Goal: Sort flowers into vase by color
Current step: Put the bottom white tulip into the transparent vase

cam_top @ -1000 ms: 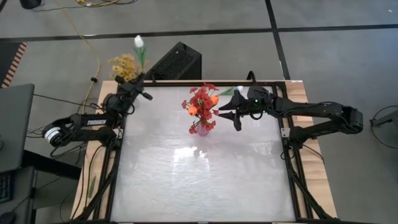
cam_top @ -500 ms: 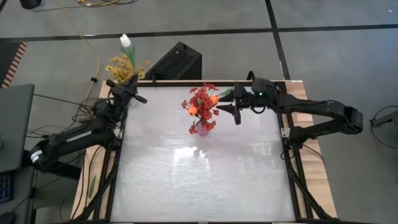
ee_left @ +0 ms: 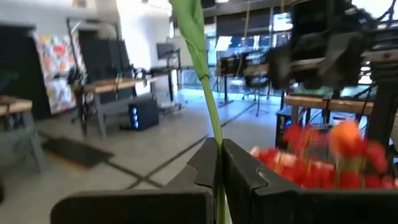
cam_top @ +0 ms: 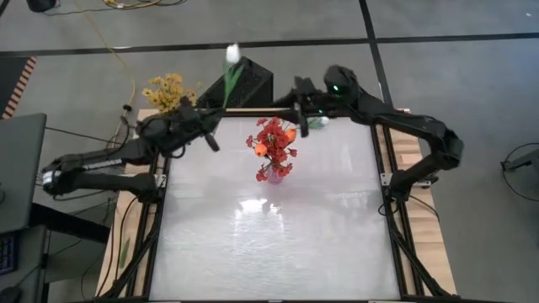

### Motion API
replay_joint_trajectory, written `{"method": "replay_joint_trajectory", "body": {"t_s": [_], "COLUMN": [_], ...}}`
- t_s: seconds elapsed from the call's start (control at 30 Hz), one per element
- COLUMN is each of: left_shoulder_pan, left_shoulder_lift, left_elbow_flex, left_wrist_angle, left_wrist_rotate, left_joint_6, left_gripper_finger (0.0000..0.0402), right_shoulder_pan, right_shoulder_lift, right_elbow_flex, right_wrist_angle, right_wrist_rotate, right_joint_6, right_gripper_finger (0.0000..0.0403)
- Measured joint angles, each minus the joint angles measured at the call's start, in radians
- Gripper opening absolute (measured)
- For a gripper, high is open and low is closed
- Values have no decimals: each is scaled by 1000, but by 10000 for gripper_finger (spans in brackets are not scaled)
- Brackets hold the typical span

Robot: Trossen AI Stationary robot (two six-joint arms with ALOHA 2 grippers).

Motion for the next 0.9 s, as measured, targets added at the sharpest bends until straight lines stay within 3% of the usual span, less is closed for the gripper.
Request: {"method": "replay_joint_trajectory", "body": {"t_s": [0.17, 0.3, 0.9], "left_shoulder_pan": [-16, -15, -18], "left_shoulder_lift": [143, 221, 274], "left_elbow_flex": [205, 299, 307], "left_wrist_angle": [0, -35, -62], "left_wrist_rotate": [51, 92, 146], "left_joint_6": [75, 82, 24], "left_gripper_finger": [0, 0, 0], "right_shoulder_pan": [-12, -9, -5], "right_shoulder_lift": [132, 199, 218], "right_elbow_flex": [198, 290, 322], "right_wrist_angle": [-98, -90, -28], "right_wrist_rotate": [-94, -127, -142], "right_joint_6": [-8, -14, -9], "right_gripper_finger": [164, 164, 164]}}
